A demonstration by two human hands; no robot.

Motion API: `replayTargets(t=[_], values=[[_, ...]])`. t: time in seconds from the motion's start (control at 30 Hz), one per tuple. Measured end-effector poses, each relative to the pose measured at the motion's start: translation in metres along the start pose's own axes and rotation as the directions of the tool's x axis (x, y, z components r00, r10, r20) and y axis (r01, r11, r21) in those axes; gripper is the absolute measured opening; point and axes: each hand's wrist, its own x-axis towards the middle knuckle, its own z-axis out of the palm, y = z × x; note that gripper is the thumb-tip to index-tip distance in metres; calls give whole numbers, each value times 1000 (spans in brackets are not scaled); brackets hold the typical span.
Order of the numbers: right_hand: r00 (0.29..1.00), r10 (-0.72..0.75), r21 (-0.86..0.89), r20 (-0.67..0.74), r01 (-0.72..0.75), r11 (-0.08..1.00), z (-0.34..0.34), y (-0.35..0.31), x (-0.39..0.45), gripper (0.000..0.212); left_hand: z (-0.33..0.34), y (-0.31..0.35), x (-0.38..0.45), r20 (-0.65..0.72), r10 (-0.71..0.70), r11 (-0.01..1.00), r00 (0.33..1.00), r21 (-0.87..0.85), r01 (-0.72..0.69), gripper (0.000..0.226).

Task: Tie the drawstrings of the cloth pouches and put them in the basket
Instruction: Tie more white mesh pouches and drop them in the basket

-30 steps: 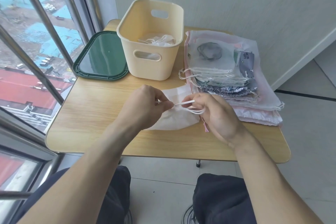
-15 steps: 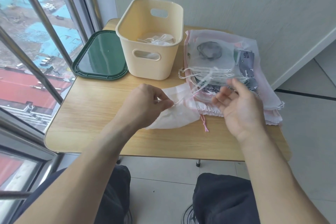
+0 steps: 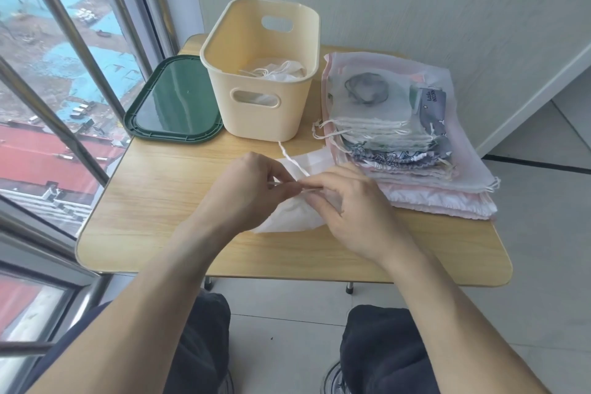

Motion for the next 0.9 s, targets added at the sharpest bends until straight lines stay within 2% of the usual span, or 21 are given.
replayTargets(t=[0.1, 0.2, 0.5, 0.63, 0.77, 0.83, 0.9], values=[[997, 37, 12, -61, -36, 999, -8, 5, 0, 8, -3, -1, 0, 34, -17, 1000, 999, 7, 17, 11], [995, 73, 18, -64, -72, 997, -16, 7, 2, 2, -7, -3, 1, 31, -34, 999, 999, -21, 35, 9], [956, 292, 209, 14, -289, 934, -28, 2, 1, 11, -7, -2, 2, 54, -57, 998, 997, -33, 58, 13], [934, 358, 245, -10, -345, 906, -26, 5, 1, 12, -8, -6, 1, 126, -24, 998, 992, -49, 30, 27], [944, 331, 194, 4, -326, 925, -23, 2, 0, 11, -8, -6, -1, 232, -1, 986, 973, -161, 39, 43], [958, 279, 158, 64, -286, 945, -22, 0, -2, 13, -8, -5, 0, 166, -47, 980, 985, -183, 78, 40], [960, 263, 157, 101, -276, 948, -23, 1, -3, 13, -7, -6, 3, 92, -137, 937, 986, -312, 159, 38]])
